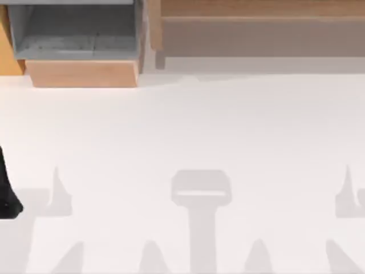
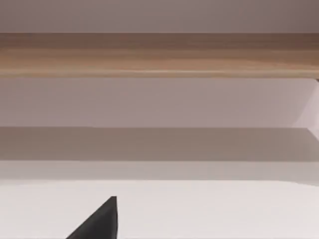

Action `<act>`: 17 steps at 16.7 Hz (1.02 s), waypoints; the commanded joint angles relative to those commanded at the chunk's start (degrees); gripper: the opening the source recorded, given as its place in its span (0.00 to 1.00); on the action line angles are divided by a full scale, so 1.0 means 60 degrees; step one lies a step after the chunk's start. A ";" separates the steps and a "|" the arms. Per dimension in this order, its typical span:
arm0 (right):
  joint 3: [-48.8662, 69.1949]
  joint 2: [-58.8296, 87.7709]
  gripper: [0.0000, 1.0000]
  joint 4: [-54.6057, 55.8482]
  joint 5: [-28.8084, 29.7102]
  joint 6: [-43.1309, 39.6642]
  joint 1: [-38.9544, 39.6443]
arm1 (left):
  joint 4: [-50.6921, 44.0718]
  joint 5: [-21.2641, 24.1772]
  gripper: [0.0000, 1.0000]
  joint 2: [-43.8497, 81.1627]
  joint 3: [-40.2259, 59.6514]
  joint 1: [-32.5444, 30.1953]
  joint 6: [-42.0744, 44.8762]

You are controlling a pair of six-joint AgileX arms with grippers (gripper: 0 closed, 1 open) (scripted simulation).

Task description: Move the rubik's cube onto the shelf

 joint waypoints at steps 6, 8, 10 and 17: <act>0.0000 0.0000 1.00 0.0000 0.0000 0.0000 0.0000 | 0.0465 0.0117 1.00 0.0931 0.0425 0.0270 0.0692; 0.0000 0.0000 1.00 0.0000 0.0000 0.0000 0.0000 | 0.0964 0.0276 1.00 0.1939 0.0883 0.0523 0.1417; 0.0000 0.0000 1.00 0.0000 0.0000 0.0000 0.0000 | 0.1608 0.0508 1.00 0.3242 0.1476 0.0816 0.2336; 0.0000 0.0000 1.00 0.0000 0.0000 0.0000 0.0000 | 0.4608 0.1736 1.00 0.9264 0.4256 0.1950 0.6481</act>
